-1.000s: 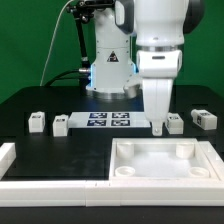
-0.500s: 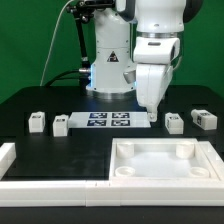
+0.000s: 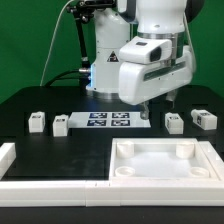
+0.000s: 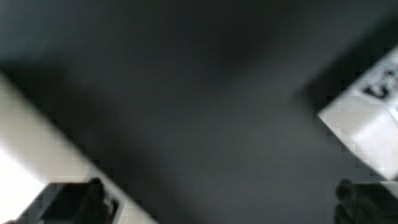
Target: Assemble one leg
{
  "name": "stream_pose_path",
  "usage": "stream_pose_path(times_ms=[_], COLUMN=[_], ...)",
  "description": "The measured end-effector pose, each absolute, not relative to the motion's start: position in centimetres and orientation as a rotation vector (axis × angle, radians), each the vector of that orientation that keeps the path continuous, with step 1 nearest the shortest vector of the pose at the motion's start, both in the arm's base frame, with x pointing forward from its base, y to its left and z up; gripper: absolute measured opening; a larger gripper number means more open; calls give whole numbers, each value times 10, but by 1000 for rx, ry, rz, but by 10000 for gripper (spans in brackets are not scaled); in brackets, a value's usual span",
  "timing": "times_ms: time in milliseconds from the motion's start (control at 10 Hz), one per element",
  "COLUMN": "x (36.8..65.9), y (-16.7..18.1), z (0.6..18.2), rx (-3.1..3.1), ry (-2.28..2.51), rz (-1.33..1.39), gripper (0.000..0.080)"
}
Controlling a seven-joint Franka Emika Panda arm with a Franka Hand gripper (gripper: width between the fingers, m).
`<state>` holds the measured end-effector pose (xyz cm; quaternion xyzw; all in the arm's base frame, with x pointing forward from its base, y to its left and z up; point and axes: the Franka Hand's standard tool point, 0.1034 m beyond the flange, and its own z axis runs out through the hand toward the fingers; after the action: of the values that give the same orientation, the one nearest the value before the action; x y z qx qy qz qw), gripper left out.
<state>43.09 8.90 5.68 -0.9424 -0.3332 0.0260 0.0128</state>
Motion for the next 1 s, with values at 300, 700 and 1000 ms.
stream_pose_path(times_ms=[300,700,1000], x=[404,398,396], y=[122,173,170], z=[53,61,59], rx=[-3068,-3091,-3092], ry=[-423,-102,-117], rz=[131,126,169], gripper=[649,649,649])
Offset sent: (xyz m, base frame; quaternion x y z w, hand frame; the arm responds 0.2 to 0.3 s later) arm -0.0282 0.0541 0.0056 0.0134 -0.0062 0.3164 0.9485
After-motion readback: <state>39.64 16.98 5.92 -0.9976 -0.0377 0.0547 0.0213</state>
